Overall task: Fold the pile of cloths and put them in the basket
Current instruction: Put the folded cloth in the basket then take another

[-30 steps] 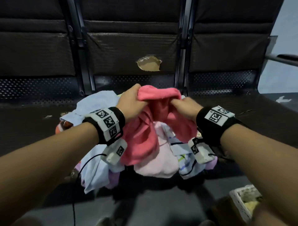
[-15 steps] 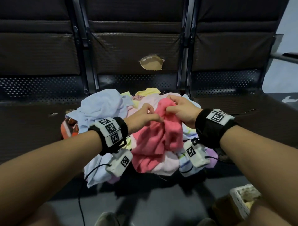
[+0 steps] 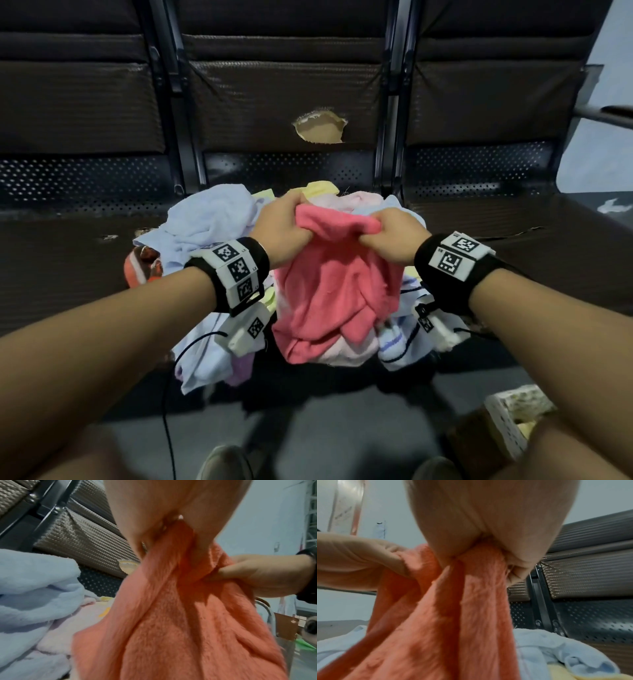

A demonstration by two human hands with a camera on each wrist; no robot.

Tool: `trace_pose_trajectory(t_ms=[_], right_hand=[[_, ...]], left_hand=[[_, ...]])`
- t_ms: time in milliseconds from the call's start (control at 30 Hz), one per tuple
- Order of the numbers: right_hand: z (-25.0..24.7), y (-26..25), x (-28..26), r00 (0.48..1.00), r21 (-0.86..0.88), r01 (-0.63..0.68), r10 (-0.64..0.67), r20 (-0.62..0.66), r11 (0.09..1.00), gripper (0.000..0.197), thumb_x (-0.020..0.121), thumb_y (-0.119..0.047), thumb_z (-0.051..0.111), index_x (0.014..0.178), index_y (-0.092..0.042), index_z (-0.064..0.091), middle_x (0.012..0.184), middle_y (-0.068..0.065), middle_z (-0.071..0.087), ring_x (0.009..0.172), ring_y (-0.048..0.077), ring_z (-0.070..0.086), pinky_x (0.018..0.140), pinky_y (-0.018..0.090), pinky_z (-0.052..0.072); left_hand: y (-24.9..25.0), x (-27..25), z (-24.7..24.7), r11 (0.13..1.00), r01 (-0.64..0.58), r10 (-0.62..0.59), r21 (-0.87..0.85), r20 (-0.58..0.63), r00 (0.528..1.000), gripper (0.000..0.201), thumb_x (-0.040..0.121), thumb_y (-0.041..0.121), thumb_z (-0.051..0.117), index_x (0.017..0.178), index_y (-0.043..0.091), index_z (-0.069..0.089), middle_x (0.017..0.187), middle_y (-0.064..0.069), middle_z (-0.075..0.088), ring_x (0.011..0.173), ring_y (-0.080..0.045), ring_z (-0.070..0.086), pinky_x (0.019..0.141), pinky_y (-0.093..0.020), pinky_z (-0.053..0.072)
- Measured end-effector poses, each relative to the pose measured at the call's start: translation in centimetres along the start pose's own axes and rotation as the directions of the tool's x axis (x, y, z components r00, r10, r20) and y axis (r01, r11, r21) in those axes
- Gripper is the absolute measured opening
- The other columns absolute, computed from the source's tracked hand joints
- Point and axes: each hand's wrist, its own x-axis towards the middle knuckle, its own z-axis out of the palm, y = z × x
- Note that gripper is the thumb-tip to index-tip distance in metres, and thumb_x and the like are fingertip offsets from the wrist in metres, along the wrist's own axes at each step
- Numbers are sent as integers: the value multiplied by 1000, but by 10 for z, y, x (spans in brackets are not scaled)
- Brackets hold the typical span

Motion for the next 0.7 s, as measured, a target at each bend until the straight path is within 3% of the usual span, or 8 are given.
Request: trace_pose_trajectory(t_ms=[67, 133, 233, 367, 467, 533, 633, 700], right_hand=[[-1, -10, 0, 986, 62, 119, -110, -129, 991, 20, 84, -27, 58, 64, -26, 58, 68, -11, 58, 79, 24, 57, 76, 34, 44], [0, -20, -1, 970, 84, 188, -171, -173, 979, 8, 80, -25, 57, 72, -24, 58, 75, -5, 62, 79, 25, 57, 76, 38, 48], [-2, -21, 1, 968, 68, 178, -162, -192, 982, 28, 77, -27, 68, 65, -23, 43, 65, -5, 53, 71, 24, 53, 64, 35, 39], [-10, -9, -2, 987, 96, 138, -129, -94, 986, 34, 83, -25, 67, 58, -17, 45, 57, -2, 43, 56, 13, 43, 54, 29, 32], [-8, -6, -4, 983, 128, 151, -134, -128, 980, 36, 87, -16, 63, 59, -16, 41, 58, -2, 40, 57, 12, 40, 57, 34, 27], [-7, -7, -5, 965, 134, 207, -179, -193, 969, 34, 86, -11, 64, 61, -17, 41, 61, -3, 43, 60, 11, 41, 59, 30, 28], [-4, -14, -9, 950, 252, 288, -244, -194, 924, 20, 84, -5, 64, 94, -16, 51, 63, 8, 56, 56, 13, 42, 59, 28, 34], [1, -20, -13, 926, 256, 372, -337, -172, 892, 41, 84, -2, 58, 120, -19, 47, 62, 10, 57, 51, 10, 44, 58, 21, 37]], left_hand=[[7, -5, 5, 988, 112, -87, -105, 219, 972, 46, 74, 19, 82, 106, 16, 48, 92, -3, 68, 78, -19, 62, 73, -32, 50], [9, -6, 10, 997, 77, -83, 32, 298, 951, 40, 74, 30, 79, 103, 19, 55, 91, -3, 69, 83, -22, 66, 77, -35, 52], [6, 1, 3, 980, 41, -70, 197, 145, 987, 3, 84, 18, 60, 81, 19, 60, 81, -6, 66, 83, -28, 63, 76, -36, 51], [-13, 17, -17, 946, 287, -261, 153, -171, 950, 24, 91, 14, 47, 106, 15, 65, 107, -13, 70, 93, -26, 59, 78, -29, 41], [-21, 18, -24, 914, 406, -399, 18, -153, 904, 14, 87, 7, 47, 84, 10, 61, 91, -19, 70, 89, -36, 66, 79, -38, 55], [-19, 16, -24, 870, 456, -470, -188, -37, 882, 19, 83, -2, 54, 68, 8, 56, 69, -15, 64, 69, -31, 65, 62, -34, 58], [-11, 19, -21, 789, 473, -489, -393, 65, 870, 14, 82, -11, 55, 76, 0, 62, 75, -15, 59, 68, -24, 61, 60, -29, 54], [-4, 20, -22, 762, 477, -514, -437, 40, 857, 24, 83, -9, 44, 75, 1, 65, 76, -19, 63, 67, -26, 62, 59, -30, 52]])
